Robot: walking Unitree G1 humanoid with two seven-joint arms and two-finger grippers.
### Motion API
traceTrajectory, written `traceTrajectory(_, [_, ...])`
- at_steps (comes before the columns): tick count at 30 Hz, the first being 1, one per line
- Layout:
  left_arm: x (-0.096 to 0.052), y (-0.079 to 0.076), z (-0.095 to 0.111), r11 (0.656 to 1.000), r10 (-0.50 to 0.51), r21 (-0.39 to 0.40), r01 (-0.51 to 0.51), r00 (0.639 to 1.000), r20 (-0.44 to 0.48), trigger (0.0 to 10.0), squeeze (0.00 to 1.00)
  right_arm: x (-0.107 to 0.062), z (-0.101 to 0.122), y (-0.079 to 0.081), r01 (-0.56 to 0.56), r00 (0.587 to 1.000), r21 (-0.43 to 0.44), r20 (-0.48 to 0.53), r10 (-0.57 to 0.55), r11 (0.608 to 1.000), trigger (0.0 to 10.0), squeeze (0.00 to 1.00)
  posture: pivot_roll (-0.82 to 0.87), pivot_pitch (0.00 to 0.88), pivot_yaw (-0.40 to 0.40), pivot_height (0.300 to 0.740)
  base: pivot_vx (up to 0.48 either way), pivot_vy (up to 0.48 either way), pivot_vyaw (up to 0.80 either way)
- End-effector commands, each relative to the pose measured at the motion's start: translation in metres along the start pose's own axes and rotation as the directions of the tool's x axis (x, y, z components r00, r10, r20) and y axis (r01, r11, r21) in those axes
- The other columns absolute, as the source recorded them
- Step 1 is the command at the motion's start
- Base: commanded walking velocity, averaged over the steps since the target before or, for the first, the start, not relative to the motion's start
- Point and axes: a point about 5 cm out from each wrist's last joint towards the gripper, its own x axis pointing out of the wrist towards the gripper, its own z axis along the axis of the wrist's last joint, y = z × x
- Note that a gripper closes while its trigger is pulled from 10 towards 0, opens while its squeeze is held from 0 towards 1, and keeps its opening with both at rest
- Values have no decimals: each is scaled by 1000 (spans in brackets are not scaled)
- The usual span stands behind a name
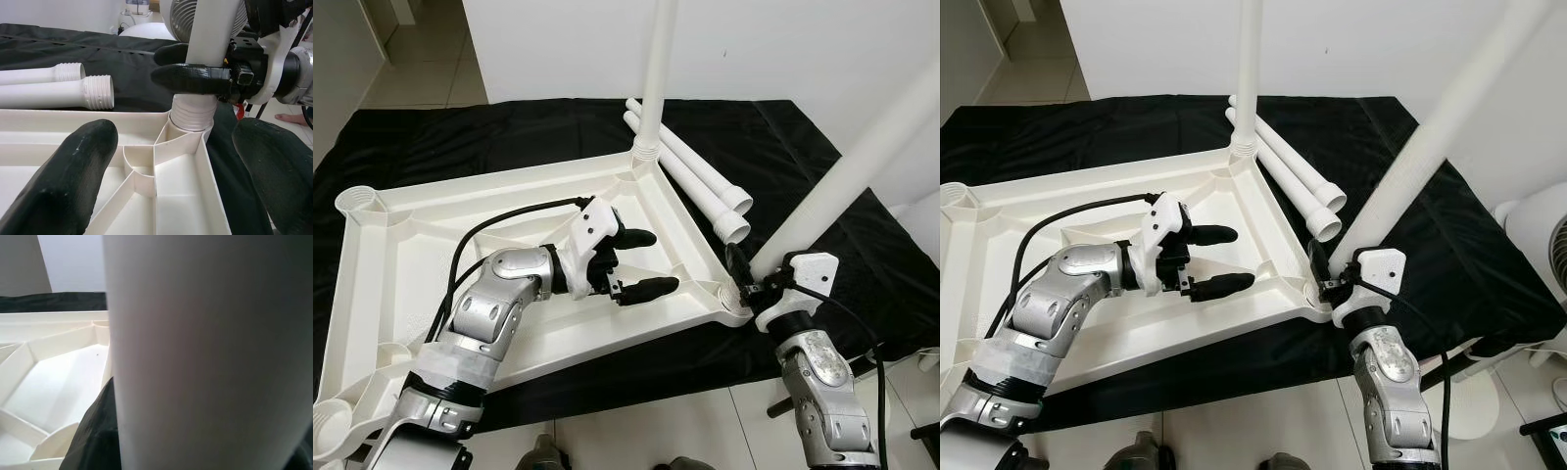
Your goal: Building children table
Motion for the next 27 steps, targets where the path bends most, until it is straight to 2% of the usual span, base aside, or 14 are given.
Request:
traceTrajectory(1, [0, -2, -2, 1000, -17, -6, 17, 1000, -13, 10000, 0, -7, -14, 4, -46, 996, -24, -80, 44, 999, 10000, 0, 13, 5, -9, 740, 0, 0, 0])
traceTrajectory(2, [-1, -2, -2, 1000, -16, -5, 16, 1000, -15, 10000, 0, -12, -17, 5, -87, 992, -74, -101, 79, 993, 10000, 0, 13, 5, -9, 740, 0, 0, 0])
traceTrajectory(3, [-1, -2, -2, 1000, -16, -5, 16, 1000, -15, 10000, 0, -12, -17, 5, -87, 992, -74, -101, 79, 993, 10000, 0, 13, 5, -9, 740, 0, 0, 0])
traceTrajectory(5, [-1, -2, -2, 1000, -14, -5, 14, 1000, -17, 10000, 0, -19, -22, 6, -143, 984, -136, -130, 126, 980, 10000, 0, 7, 8, -7, 740, 0, 0, 0])
traceTrajectory(13, [-2, -1, -1, 1000, -13, -3, 13, 1000, -16, 10000, 0, -27, -28, 8, -197, 975, -192, -143, 171, 961, 10000, 0, 5, 18, -2, 740, 0, 0, 0])
traceTrajectory(19, [-2, 0, -1, 1000, -8, -4, 8, 1000, -15, 10000, 0, -31, -36, 9, -172, 978, -127, -141, 153, 977, 10000, 0, 7, 25, 2, 740, 0, 0, 0])
traceTrajectory(21, [-2, 0, 0, 1000, -7, -5, 7, 1000, -14, 10000, 0, -28, -37, 8, -98, 987, 2, -130, 97, 995, 10000, 0, 7, 30, 2, 740, 0, 0, 0])
traceTrajectory(27, [-3, 0, 0, 1000, -6, -2, 6, 1000, -15, 10000, 0, -24, -41, 10, -55, 989, 90, -129, 67, 994, 10000, 0, 8, 31, 3, 740, 0, 0, 0])
